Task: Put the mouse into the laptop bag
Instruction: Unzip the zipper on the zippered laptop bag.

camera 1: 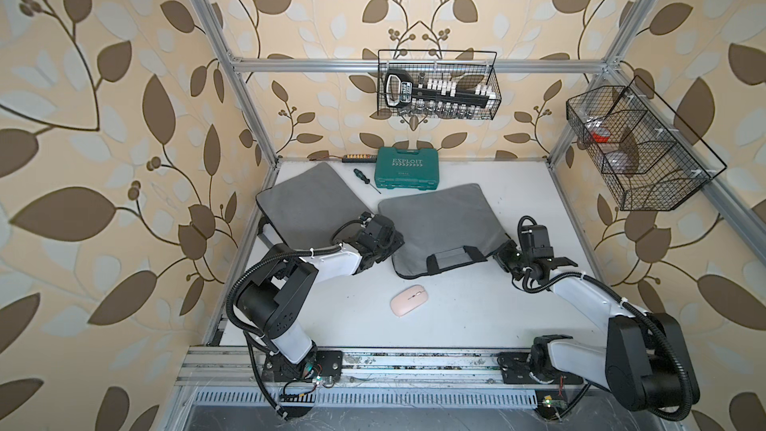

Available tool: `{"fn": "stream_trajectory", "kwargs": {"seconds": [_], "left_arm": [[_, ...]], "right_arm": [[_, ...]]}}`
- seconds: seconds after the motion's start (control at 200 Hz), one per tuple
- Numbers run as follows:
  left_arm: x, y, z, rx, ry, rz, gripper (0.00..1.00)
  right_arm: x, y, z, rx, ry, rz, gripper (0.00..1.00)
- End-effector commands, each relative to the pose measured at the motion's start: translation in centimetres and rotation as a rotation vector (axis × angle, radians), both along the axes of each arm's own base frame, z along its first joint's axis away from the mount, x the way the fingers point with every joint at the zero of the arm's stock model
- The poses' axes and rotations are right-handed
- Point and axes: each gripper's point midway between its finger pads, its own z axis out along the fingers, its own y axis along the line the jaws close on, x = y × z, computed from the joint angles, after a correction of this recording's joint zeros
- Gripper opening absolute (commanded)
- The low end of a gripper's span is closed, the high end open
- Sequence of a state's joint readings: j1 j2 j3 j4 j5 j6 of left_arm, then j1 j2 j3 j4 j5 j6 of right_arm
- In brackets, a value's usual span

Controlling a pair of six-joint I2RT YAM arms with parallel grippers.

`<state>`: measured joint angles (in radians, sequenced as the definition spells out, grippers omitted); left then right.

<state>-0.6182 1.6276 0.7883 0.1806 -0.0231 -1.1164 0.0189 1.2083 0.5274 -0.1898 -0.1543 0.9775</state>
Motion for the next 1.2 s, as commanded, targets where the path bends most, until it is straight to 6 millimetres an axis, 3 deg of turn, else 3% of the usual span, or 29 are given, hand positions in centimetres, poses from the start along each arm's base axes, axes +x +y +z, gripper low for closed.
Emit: {"fn": "stream_trajectory", "kwargs": {"seconds": [0.0, 0.15, 0.23, 0.255, 0.4, 0.455, 0.62, 0.81, 1.195], "left_arm": [[0.5, -1.7, 2.4, -0.048, -0.074, -0.009, 0.85], [0.5, -3.5, 0.7, -0.073, -0.035, -0.047, 0.90], [0.6, -4.3, -0.1, -0.075, -0.024, -0.064, 0.83], [0.6, -4.6, -0.4, -0.076, -0.020, -0.069, 0.77], [0.5, -6.7, -1.0, -0.082, -0.009, -0.107, 0.15], [0.6, -7.1, -1.3, -0.077, -0.001, -0.110, 0.00], [0.7, -7.0, -2.3, -0.064, 0.022, -0.089, 0.00], [0.9, -7.4, -2.8, -0.081, 0.032, -0.087, 0.00], [0.7, -7.4, -2.0, -0.086, 0.024, -0.078, 0.00]], "right_arm": [[-1.0, -1.5, -0.8, -0.015, 0.041, -0.016, 0.00], [-1.1, -1.2, -0.6, 0.007, 0.047, -0.002, 0.00], [-1.4, -0.6, -0.6, 0.029, 0.044, 0.011, 0.00], [-1.5, -0.3, -0.5, 0.036, 0.042, 0.017, 0.00], [-2.3, 1.9, -0.5, 0.049, 0.046, 0.074, 0.00], [-2.8, 3.0, -0.8, 0.056, 0.054, 0.101, 0.00], [-4.7, 5.7, -1.8, 0.096, 0.070, 0.155, 0.00], [-5.6, 9.2, -0.8, 0.122, 0.030, 0.228, 0.00], [-4.9, 10.9, -0.1, 0.154, -0.001, 0.267, 0.00]]}}
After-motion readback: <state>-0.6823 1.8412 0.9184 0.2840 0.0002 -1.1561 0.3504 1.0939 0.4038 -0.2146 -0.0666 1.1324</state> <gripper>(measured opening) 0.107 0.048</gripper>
